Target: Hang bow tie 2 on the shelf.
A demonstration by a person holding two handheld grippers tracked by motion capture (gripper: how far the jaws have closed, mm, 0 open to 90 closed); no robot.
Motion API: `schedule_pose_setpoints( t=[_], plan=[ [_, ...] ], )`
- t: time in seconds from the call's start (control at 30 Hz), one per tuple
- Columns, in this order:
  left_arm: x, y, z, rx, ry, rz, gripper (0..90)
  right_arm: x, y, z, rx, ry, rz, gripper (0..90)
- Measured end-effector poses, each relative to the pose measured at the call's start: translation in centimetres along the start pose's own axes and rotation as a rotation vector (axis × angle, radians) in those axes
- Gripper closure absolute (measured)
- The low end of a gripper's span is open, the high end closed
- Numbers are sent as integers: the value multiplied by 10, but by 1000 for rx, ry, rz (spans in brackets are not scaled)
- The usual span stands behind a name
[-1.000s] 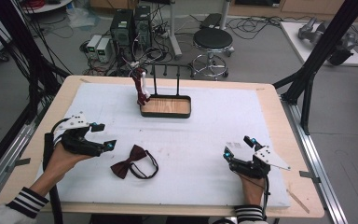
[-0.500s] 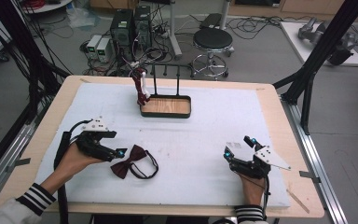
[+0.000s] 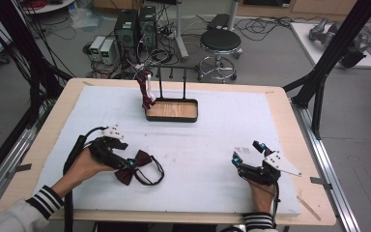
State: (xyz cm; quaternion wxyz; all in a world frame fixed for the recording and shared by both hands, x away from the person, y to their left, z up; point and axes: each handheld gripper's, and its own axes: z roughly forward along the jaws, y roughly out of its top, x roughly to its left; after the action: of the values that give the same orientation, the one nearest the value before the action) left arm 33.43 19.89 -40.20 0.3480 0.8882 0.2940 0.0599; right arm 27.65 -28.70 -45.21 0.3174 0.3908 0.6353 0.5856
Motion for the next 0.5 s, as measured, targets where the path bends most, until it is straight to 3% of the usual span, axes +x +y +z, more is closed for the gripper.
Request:
schedule_pose_setpoints(
  t=[0.23, 0.5],
  plan=[
    [-3, 4, 12, 71, -1, 14, 280, 0, 0, 0, 0, 1, 1, 102],
    [-3, 6, 22, 117, -16, 0, 295, 0, 0, 0, 2, -1, 5, 102]
  ],
)
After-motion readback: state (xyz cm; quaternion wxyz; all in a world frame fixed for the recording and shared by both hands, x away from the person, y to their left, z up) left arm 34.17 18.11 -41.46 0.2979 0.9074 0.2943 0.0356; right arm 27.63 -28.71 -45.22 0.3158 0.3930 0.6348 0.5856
